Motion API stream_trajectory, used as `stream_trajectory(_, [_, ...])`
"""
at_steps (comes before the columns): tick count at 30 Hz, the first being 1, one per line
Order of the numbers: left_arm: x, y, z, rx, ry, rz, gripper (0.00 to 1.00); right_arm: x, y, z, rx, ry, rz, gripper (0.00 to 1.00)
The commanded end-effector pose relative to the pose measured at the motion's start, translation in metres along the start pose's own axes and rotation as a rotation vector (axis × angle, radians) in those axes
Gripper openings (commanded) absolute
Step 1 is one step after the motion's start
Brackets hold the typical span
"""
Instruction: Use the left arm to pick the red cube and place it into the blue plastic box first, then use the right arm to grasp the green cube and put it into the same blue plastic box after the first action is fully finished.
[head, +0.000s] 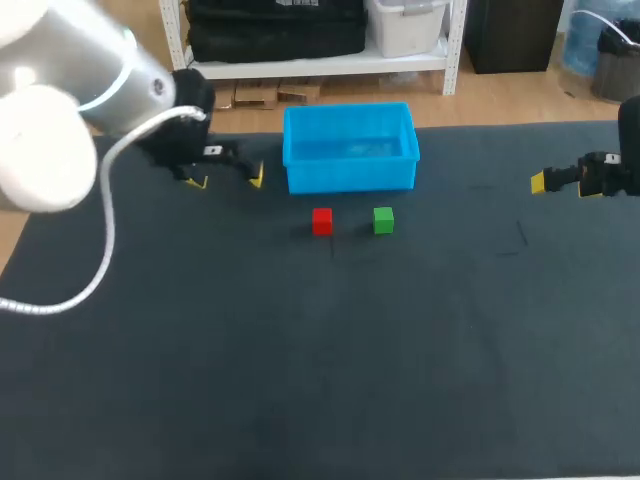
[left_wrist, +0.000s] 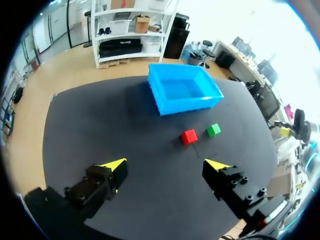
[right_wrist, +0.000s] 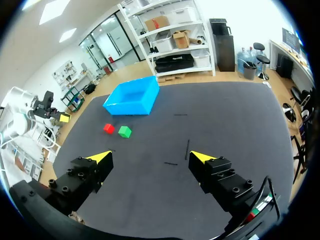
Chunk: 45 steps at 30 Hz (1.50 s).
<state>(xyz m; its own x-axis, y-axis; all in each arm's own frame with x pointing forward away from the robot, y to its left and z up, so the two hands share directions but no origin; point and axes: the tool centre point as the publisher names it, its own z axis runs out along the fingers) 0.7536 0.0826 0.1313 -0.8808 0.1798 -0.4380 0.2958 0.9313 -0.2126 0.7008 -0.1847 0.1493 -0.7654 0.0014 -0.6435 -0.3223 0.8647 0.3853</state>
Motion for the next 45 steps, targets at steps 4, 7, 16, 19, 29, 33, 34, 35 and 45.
stream_trajectory(4, [-0.006, -0.002, 0.004, -0.082, 0.056, -0.001, 1.0, 0.0, 0.0, 0.0, 0.0, 0.001, -0.001, 1.0])
stream_trajectory(7, [-0.006, -0.002, 0.004, -0.082, 0.056, -0.001, 1.0, 0.0, 0.0, 0.0, 0.0, 0.001, -0.001, 1.0])
stream_trajectory(16, [-0.007, -0.004, 0.006, -0.09, 0.062, 0.01, 1.0, 0.0, 0.0, 0.0, 0.0, 0.001, -0.001, 1.0])
stream_trajectory(19, [-0.015, -0.008, 0.013, -0.145, 0.112, -0.077, 1.0, 0.0, 0.0, 0.0, 0.0, 0.001, -0.001, 1.0])
stream_trajectory(29, [-0.037, -0.01, 0.033, -0.223, 0.22, -0.271, 1.0, 0.0, 0.0, 0.0, 0.0, 0.001, -0.001, 1.0])
stream_trajectory(33, [-0.043, -0.023, 0.045, -0.243, 0.243, -0.238, 1.0, 0.0, 0.0, 0.0, 0.0, 0.001, -0.001, 1.0])
stream_trajectory(34, [-0.043, -0.027, 0.047, -0.244, 0.243, -0.235, 1.0, 0.0, 0.0, 0.0, 0.0, 0.001, -0.001, 1.0])
stream_trajectory(35, [-0.043, -0.031, 0.05, -0.233, 0.253, -0.229, 1.0, 0.0, 0.0, 0.0, 0.0, 0.001, -0.001, 1.0])
stream_trajectory(45, [-0.043, -0.055, 0.083, -0.206, 0.304, -0.182, 1.0, 0.0, 0.0, 0.0, 0.0, 0.001, -0.001, 1.0])
